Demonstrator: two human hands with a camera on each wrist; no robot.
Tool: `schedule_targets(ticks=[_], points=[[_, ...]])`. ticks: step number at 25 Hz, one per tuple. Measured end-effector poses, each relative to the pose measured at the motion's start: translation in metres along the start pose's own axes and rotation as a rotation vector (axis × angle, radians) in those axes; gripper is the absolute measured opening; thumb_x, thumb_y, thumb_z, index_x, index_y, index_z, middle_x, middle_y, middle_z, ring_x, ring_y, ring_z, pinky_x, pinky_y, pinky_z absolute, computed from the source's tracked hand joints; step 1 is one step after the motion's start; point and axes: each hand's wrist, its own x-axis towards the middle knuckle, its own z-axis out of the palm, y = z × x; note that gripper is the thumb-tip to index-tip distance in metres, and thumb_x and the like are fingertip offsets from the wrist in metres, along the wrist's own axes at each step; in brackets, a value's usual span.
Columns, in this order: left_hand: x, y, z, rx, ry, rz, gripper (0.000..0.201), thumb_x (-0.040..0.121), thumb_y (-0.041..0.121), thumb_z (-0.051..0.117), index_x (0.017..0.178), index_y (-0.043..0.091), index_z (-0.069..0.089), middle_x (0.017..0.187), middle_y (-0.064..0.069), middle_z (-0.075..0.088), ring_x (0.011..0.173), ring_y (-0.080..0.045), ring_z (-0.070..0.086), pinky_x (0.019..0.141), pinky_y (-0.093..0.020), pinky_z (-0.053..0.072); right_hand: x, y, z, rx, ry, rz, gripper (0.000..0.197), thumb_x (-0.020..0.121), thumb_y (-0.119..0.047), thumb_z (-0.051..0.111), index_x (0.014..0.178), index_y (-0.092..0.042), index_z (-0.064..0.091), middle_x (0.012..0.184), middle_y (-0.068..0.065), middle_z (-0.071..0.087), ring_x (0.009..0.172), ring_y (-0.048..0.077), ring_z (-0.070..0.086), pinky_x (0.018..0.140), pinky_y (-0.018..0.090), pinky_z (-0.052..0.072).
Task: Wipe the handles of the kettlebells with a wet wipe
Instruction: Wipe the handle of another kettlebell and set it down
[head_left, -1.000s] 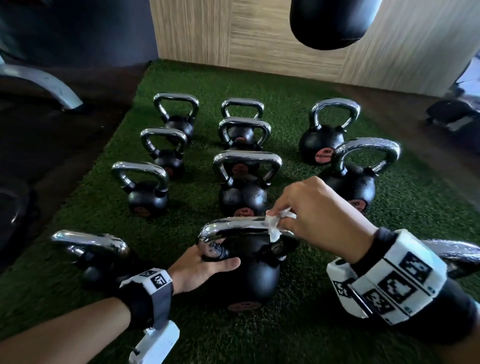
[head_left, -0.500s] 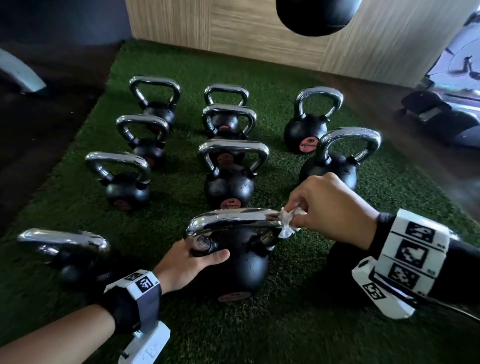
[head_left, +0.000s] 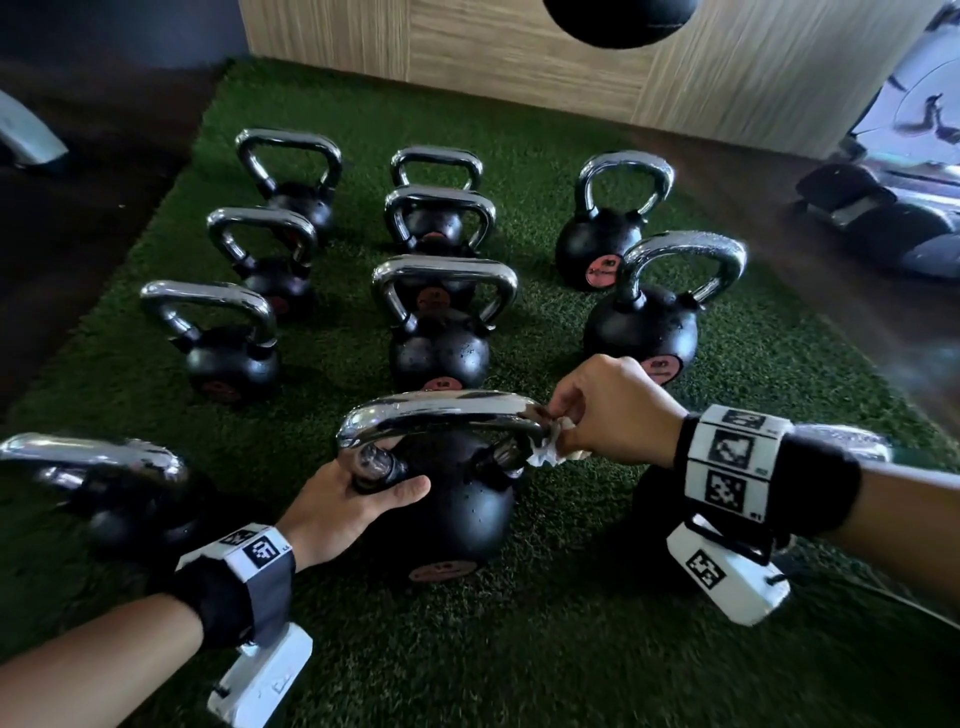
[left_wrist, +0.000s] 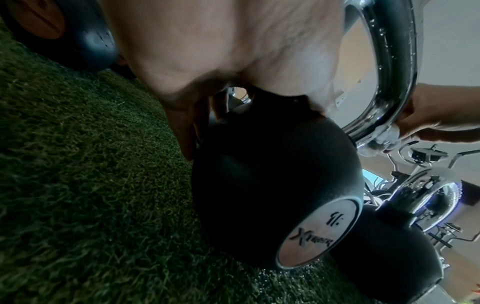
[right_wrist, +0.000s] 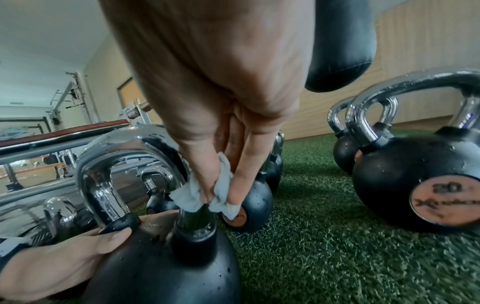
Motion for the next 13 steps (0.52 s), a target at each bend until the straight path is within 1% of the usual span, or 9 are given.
schedule_targets(ticks=[2, 4, 5, 6, 8, 9, 11, 12, 13], points=[[-0.002, 0.002, 0.000, 0.004, 0.001, -0.030, 0.070, 0.069, 0.077, 0.073, 0.133, 0.059, 0.052, 0.132, 0.035, 0.059, 0.128, 0.011, 0.050, 0.116, -0.031, 0.035, 0.000, 0.006, 0.009, 0.025, 0.020, 0.010, 0.020, 0.065, -0.016, 0.088, 0.082, -0.022, 0.080, 0.055, -0.020, 0.054, 0.051, -0.009, 0.050, 0.050, 0.000, 0.037], [-0.002, 0.004, -0.003, 0.059, -0.009, -0.080, 0.073, 0.067, 0.081, 0.070, 0.134, 0.063, 0.048, 0.133, 0.037, 0.056, 0.131, 0.008, 0.048, 0.117, -0.032, 0.034, 0.002, 0.015, 0.018, 0.103, 0.045, 0.029, 0.019, 0.063, -0.014, 0.089, 0.077, -0.022, 0.080, 0.049, -0.019, 0.056, 0.047, -0.011, 0.054, 0.047, 0.001, 0.037], [-0.002, 0.006, -0.005, 0.094, -0.022, -0.107, 0.074, 0.067, 0.083, 0.069, 0.135, 0.065, 0.045, 0.134, 0.037, 0.055, 0.132, 0.006, 0.048, 0.118, -0.033, 0.034, 0.002, 0.019, 0.024, 0.159, 0.041, 0.052, 0.019, 0.061, -0.013, 0.090, 0.075, -0.021, 0.079, 0.047, -0.017, 0.059, 0.047, -0.013, 0.056, 0.046, 0.002, 0.040], [-0.004, 0.009, -0.006, 0.126, -0.025, -0.130, 0.075, 0.066, 0.084, 0.068, 0.135, 0.067, 0.043, 0.135, 0.037, 0.055, 0.133, 0.004, 0.047, 0.118, -0.034, 0.035, 0.002, 0.022, 0.031, 0.211, 0.022, 0.077, 0.018, 0.060, -0.013, 0.090, 0.073, -0.019, 0.079, 0.049, -0.013, 0.064, 0.050, -0.012, 0.060, 0.048, 0.004, 0.046], [-0.007, 0.016, -0.006, 0.136, -0.016, -0.149, 0.076, 0.065, 0.085, 0.068, 0.134, 0.068, 0.042, 0.134, 0.036, 0.056, 0.133, 0.002, 0.048, 0.117, -0.033, 0.036, 0.004, 0.025, 0.047, 0.328, -0.036, 0.122, 0.018, 0.060, -0.011, 0.091, 0.073, -0.015, 0.079, 0.061, -0.003, 0.074, 0.060, 0.003, 0.072, 0.060, 0.022, 0.061], [-0.010, 0.019, -0.006, 0.125, -0.009, -0.154, 0.074, 0.065, 0.085, 0.068, 0.133, 0.068, 0.044, 0.132, 0.035, 0.058, 0.131, 0.002, 0.050, 0.116, -0.033, 0.037, 0.004, 0.027, 0.054, 0.413, -0.055, 0.141, 0.019, 0.061, -0.009, 0.091, 0.074, -0.013, 0.078, 0.066, 0.002, 0.076, 0.065, 0.012, 0.075, 0.064, 0.029, 0.064], [-0.015, 0.028, -0.004, 0.170, 0.006, -0.227, 0.067, 0.063, 0.090, 0.063, 0.125, 0.068, 0.050, 0.127, 0.030, 0.063, 0.123, 0.001, 0.055, 0.111, -0.030, 0.041, 0.003, 0.031, 0.065, 0.616, -0.054, 0.170, 0.021, 0.061, -0.004, 0.093, 0.074, -0.010, 0.077, 0.072, 0.009, 0.077, 0.069, 0.019, 0.076, 0.065, 0.034, 0.064], [-0.019, 0.035, -0.006, 0.276, -0.007, -0.300, 0.064, 0.061, 0.096, 0.055, 0.117, 0.065, 0.052, 0.121, 0.024, 0.066, 0.113, -0.002, 0.059, 0.103, -0.028, 0.045, 0.000, 0.035, 0.068, 0.707, -0.053, 0.177, 0.022, 0.062, -0.004, 0.093, 0.073, -0.010, 0.076, 0.073, 0.009, 0.077, 0.067, 0.019, 0.075, 0.062, 0.032, 0.063], [-0.021, 0.043, -0.008, 0.440, -0.052, -0.369, 0.066, 0.059, 0.102, 0.044, 0.107, 0.057, 0.055, 0.110, 0.017, 0.069, 0.100, -0.005, 0.062, 0.092, -0.028, 0.048, -0.005, 0.038, 0.071, 0.772, -0.067, 0.182, 0.022, 0.063, -0.003, 0.093, 0.074, -0.011, 0.075, 0.073, 0.007, 0.077, 0.066, 0.018, 0.074, 0.060, 0.030, 0.061]])
